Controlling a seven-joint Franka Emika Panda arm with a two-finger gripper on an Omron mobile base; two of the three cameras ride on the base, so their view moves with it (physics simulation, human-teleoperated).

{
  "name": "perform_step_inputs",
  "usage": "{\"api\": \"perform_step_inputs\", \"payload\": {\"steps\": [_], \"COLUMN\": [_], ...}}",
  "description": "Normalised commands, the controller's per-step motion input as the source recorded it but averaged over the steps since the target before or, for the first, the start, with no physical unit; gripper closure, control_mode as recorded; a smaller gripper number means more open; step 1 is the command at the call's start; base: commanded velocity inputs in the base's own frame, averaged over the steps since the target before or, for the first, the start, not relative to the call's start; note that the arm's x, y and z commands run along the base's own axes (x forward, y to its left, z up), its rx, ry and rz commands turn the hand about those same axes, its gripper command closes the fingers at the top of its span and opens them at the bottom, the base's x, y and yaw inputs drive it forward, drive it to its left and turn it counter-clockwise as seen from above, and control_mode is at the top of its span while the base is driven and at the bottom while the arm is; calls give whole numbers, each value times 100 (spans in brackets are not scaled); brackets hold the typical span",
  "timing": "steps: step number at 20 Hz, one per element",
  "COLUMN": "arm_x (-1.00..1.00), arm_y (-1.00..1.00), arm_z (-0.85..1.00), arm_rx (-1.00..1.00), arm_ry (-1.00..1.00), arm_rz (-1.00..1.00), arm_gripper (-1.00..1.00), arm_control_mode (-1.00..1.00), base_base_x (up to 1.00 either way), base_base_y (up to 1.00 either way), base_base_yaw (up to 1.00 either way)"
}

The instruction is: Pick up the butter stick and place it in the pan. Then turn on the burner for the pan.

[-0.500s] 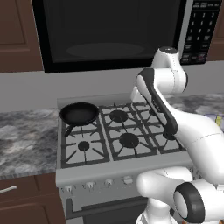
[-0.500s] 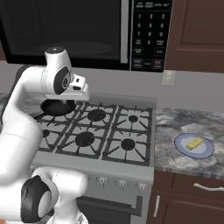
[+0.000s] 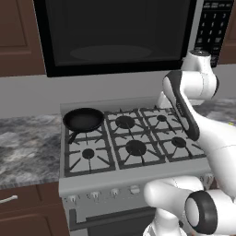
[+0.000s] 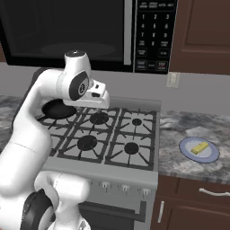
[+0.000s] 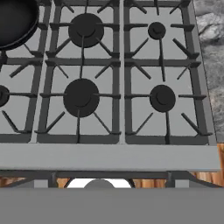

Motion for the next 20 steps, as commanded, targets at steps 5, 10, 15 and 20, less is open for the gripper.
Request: {"api": "perform_step_inputs", "payload": {"steps": [5,10,15,20], "arm_x": [-9,-1,0,0], "arm_y": [-100,-95,-82,-70], "arm_z": [-6,-7,-8,-15], "arm_rx": [0,0,0,0], "arm_ry": [8,11,12,9], "arm_rz": [-15,-16,-16,-15], "arm_gripper": [-100,-100,-100,-100], "arm_control_mode": [-100,-100,-100,-100], "base_base_x": [0,0,0,0], "base_base_y": [0,0,0,0], "base_base_yaw": [0,0,0,0]}}
